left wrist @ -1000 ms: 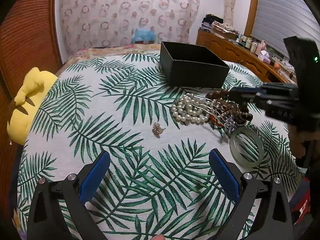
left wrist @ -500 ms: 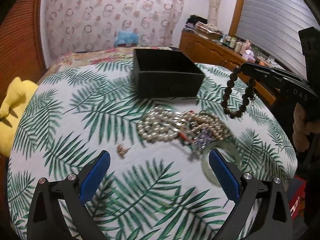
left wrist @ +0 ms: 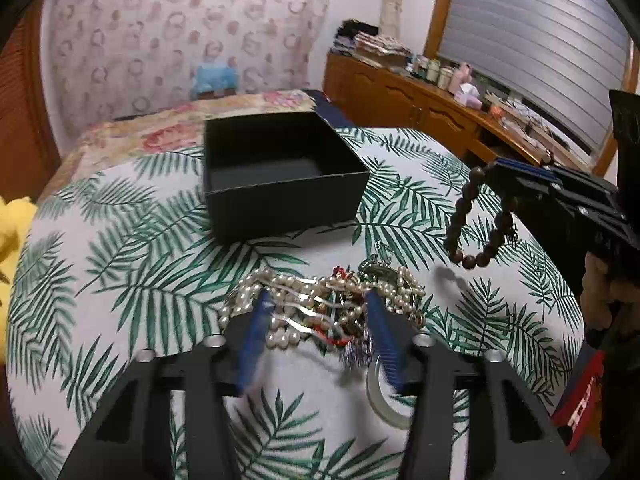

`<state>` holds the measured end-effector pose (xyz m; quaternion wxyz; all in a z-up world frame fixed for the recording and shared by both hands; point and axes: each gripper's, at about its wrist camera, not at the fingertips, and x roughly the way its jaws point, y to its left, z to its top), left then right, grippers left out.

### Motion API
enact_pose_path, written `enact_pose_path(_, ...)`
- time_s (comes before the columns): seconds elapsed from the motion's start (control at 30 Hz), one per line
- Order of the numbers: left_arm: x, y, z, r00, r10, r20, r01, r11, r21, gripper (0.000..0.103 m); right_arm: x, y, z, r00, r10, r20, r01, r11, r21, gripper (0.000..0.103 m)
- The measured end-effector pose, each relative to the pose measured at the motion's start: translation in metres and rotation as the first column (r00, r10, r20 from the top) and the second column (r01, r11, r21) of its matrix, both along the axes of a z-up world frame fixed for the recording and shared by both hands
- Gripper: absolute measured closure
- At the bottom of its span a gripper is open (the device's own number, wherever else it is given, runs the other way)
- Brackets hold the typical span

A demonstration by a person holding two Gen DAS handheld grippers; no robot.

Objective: Organize jewelry
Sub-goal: 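Grasp the pearl necklace with the left tool while the right tool holds the bead bracelet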

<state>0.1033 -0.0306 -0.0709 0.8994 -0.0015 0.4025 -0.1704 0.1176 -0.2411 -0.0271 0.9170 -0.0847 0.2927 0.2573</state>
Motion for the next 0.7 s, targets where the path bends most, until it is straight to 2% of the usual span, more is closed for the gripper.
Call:
enact_pose_path(0.13, 0.012, -0.006, -0.004, 1.0, -0.03, -0.007, 0.03, 0.999, 0.041, 0.072, -0.001, 0.002, -0.006, 1.0, 0.001, -0.012, -0.001, 1.0, 0.004, 0.088)
enact_pose_path(0.23, 0.018, -0.009, -0.008, 0.999, -0.046, -0.023, 0.047, 0.997, 0.065, 0.083, -0.001, 0.003, -0.007, 1.0, 0.004, -0.014, -0.004, 1.0, 0.002, 0.088)
enact_pose_path(0.43, 0.021, -0.016, -0.012, 0.997, -0.073, -0.014, 0.074, 0.988, 0.134, 0.084, -0.003, 0.004, -0.008, 1.0, 0.007, -0.013, -0.007, 1.0, 0.001, 0.088)
enact_pose_path(0.47, 0.022, -0.016, -0.012, 0.997, -0.076, -0.014, 0.077, 0.987, 0.139, 0.084, -0.003, 0.004, -0.008, 1.0, 0.006, -0.013, -0.006, 1.0, 0.002, 0.088)
enact_pose_path(0.57, 0.022, -0.018, -0.012, 0.996, -0.091, -0.012, 0.091, 0.985, 0.147, 0.099, -0.003, 0.004, -0.008, 1.0, 0.007, -0.014, -0.007, 1.0, 0.002, 0.088)
enact_pose_path(0.7, 0.021, -0.017, -0.004, 0.996, -0.089, 0.0, 0.089, 0.989, 0.122, 0.099, -0.004, 0.004, -0.008, 1.0, 0.007, -0.014, -0.007, 1.0, -0.001, 0.088)
